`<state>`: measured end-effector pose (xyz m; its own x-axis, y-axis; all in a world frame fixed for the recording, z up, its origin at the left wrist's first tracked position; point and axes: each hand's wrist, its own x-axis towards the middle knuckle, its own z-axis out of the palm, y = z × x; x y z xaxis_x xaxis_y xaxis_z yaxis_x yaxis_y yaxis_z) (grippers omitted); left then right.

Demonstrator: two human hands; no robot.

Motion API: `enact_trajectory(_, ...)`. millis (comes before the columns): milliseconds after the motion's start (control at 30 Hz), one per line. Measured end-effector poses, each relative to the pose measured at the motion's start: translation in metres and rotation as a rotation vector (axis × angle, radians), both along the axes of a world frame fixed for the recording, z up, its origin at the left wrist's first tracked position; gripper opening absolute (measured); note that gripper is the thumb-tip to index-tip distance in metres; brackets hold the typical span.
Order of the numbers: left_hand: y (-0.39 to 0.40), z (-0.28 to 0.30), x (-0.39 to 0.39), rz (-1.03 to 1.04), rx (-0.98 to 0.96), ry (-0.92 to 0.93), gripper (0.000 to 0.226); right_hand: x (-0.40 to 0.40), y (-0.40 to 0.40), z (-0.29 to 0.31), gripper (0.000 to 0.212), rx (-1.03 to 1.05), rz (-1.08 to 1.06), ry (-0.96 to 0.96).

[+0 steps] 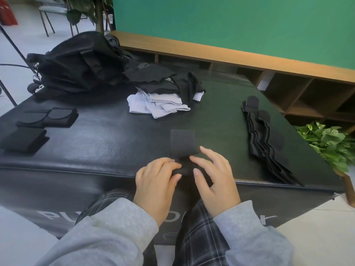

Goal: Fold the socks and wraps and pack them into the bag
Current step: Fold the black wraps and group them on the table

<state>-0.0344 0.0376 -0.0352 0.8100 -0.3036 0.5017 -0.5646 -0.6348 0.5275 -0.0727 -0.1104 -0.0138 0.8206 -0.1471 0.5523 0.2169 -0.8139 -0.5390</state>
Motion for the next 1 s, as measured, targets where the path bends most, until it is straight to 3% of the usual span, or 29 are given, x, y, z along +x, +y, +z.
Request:
enact_trajectory(300,0.000,0.017,-0.005,-0.079,-0.084,0.126,0.015,0.004,-0.006,0.012,0.039,0.034,0.097,0.062)
enact_trajectory(567,0.002,0.029,-0.008,-0.080,-0.056,0.332,0.030,0.011,-0.003,0.028,0.040,0.085,0.140,0.244)
enact_trajectory(900,0.004,0.031,-0.008,-0.093,-0.165,0.362,0.014,0.043,-0.008,0.053,0.053,0.210,0.184,0.367)
enact_trajectory(1000,0.003,0.032,-0.007,-0.082,-0.244,0.342,0.028,0.047,-0.013,0.055,0.054,0.240,0.179,0.380)
